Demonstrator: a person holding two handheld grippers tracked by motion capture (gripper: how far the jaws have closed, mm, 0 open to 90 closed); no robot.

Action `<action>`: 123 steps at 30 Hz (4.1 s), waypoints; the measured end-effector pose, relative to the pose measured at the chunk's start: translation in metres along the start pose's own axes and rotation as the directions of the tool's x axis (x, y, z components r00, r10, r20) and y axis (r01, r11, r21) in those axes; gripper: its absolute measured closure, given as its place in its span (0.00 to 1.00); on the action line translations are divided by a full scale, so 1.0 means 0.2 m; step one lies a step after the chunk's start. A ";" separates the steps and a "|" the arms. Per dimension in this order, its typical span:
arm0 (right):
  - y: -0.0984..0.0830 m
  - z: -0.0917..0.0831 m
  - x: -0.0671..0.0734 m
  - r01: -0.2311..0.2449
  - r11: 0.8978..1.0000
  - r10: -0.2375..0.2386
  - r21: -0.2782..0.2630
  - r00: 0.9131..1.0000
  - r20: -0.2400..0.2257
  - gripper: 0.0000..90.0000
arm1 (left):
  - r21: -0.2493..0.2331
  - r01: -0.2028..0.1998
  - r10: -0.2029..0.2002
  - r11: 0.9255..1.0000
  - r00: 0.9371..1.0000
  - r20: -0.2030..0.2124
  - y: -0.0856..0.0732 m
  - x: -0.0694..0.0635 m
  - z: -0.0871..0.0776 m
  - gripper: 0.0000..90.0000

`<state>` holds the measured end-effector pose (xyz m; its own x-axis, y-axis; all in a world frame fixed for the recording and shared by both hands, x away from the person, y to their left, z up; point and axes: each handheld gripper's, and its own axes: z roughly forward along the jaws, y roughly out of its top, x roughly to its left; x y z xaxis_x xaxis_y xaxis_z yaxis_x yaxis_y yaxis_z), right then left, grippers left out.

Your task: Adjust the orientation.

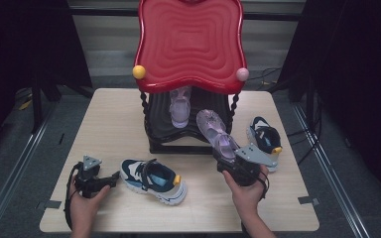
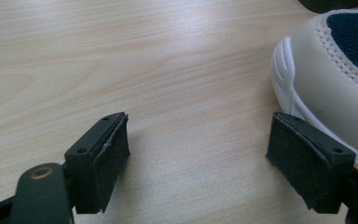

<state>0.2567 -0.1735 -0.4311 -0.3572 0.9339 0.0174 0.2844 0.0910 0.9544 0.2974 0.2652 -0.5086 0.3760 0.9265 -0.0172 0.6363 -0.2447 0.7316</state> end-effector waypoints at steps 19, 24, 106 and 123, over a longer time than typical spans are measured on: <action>0.07 0.15 0.06 -0.036 0.996 0.044 -0.086 0.994 0.097 0.41 | 0.001 0.001 -0.001 1.000 1.000 0.000 0.00 0.00 0.00 0.22; 0.08 0.20 0.08 -0.044 0.994 0.057 -0.103 0.991 0.119 0.41 | 0.000 0.000 0.000 1.000 1.000 0.000 0.00 0.00 0.00 0.22; 0.26 0.69 0.16 -0.210 0.969 0.241 -0.130 0.919 0.312 0.36 | -0.002 -0.003 0.003 1.000 1.000 0.004 0.01 0.00 0.01 0.22; 0.28 0.62 0.15 -0.166 0.984 0.178 -0.071 0.960 0.214 0.23 | -0.002 -0.002 0.002 1.000 1.000 0.003 0.01 0.00 0.01 0.22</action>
<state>0.3720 -0.0969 -0.4146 -0.1019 0.9872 0.1223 0.2763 -0.0900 0.9568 0.2997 0.2645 -0.5087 0.3794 0.9251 -0.0174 0.6342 -0.2463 0.7329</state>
